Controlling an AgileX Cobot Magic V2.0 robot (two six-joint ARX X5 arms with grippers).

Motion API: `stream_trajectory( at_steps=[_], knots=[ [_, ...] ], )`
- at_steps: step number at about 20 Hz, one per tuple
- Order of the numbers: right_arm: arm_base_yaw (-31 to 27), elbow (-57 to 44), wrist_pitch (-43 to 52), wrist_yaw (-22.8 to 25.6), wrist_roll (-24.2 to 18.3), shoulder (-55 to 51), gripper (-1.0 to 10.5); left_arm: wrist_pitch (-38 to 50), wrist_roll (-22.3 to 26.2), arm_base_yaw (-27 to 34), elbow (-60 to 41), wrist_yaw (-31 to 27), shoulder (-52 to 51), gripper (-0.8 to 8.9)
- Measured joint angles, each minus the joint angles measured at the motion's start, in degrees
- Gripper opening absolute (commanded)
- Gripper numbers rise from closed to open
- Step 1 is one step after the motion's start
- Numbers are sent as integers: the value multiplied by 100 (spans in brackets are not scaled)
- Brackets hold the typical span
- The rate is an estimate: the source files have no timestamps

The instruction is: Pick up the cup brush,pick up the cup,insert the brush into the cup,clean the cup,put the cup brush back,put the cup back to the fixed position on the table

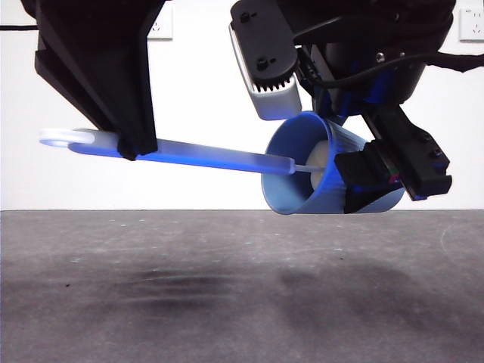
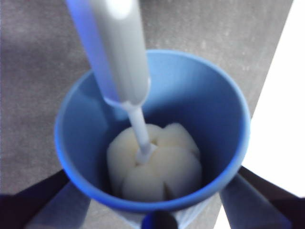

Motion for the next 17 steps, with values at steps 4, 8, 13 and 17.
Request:
stream_trajectory(
  at_steps=[4, 8, 13, 17],
  knots=[
    [-4, 0, -201, 17, 157, 2, -13, -815, -13, -20, 0, -376, -162, -6],
    [-4, 0, -197, 13, 280, 2, -13, -1587, -15, -22, 0, -518, -739, -6],
    [-4, 0, -177, -7, 297, 2, -13, -1506, -15, -22, 2, -492, -793, -6],
    [-4, 0, -170, -7, 297, 2, -13, -1049, -15, -22, 2, -170, -573, -6]
  ],
)
